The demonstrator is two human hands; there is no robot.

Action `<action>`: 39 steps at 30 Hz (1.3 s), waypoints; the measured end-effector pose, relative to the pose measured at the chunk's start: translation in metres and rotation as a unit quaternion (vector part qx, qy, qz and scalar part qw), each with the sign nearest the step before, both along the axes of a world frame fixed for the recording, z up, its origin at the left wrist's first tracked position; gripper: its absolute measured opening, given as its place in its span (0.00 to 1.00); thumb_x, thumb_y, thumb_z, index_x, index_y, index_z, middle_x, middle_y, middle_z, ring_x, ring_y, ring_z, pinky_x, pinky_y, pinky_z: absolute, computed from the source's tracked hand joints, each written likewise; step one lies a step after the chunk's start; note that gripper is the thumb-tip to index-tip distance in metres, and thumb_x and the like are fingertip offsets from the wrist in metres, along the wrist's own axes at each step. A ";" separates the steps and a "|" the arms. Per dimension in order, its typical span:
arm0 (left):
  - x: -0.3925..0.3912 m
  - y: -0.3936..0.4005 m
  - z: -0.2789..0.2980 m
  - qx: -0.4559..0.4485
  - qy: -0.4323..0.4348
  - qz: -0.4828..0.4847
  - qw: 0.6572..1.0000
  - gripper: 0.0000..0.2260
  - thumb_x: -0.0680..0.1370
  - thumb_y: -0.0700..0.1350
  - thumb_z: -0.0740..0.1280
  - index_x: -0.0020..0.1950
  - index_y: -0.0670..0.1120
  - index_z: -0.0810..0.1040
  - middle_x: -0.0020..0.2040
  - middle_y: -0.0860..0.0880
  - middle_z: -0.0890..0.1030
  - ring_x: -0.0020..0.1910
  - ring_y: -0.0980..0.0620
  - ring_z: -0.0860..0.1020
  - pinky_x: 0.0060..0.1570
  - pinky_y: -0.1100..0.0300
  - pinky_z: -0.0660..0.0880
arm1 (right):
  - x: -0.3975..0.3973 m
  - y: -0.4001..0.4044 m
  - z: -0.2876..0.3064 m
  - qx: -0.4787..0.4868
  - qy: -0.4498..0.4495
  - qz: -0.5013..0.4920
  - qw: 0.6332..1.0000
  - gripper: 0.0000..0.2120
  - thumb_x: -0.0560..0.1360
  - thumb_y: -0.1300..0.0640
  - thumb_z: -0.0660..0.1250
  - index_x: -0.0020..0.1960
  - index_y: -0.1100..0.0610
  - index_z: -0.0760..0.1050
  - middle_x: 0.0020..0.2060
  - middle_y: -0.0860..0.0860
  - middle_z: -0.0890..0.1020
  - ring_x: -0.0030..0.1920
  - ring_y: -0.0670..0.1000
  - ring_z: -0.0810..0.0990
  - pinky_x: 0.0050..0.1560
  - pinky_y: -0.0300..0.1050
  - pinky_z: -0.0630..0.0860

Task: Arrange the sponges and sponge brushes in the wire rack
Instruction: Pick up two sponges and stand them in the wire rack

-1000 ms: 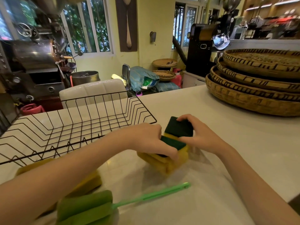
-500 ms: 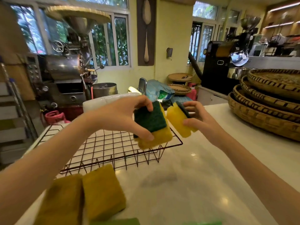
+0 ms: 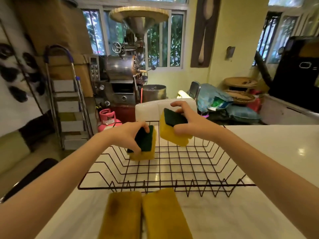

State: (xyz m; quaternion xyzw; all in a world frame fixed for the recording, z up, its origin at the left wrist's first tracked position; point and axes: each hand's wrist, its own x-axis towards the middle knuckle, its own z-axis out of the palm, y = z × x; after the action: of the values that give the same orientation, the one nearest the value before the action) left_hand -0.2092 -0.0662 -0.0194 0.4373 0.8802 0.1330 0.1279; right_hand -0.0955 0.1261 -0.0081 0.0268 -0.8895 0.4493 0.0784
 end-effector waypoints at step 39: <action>-0.029 -0.004 -0.030 -0.107 0.023 -0.009 0.994 0.26 0.69 0.42 0.70 0.65 0.49 0.67 0.60 0.48 0.69 0.59 0.49 0.69 0.51 0.60 0.69 | -0.060 -0.032 -0.056 0.284 -0.111 0.059 0.951 0.32 0.68 0.54 0.72 0.68 0.55 0.62 0.62 0.55 0.72 0.55 0.50 0.70 0.51 0.41 0.73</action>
State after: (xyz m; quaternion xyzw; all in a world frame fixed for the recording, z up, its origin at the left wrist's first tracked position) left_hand -0.2378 -0.0704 -0.0492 0.4321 0.8881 0.0269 0.1548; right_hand -0.1551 0.0944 -0.0643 0.0501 -0.9803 0.1821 -0.0584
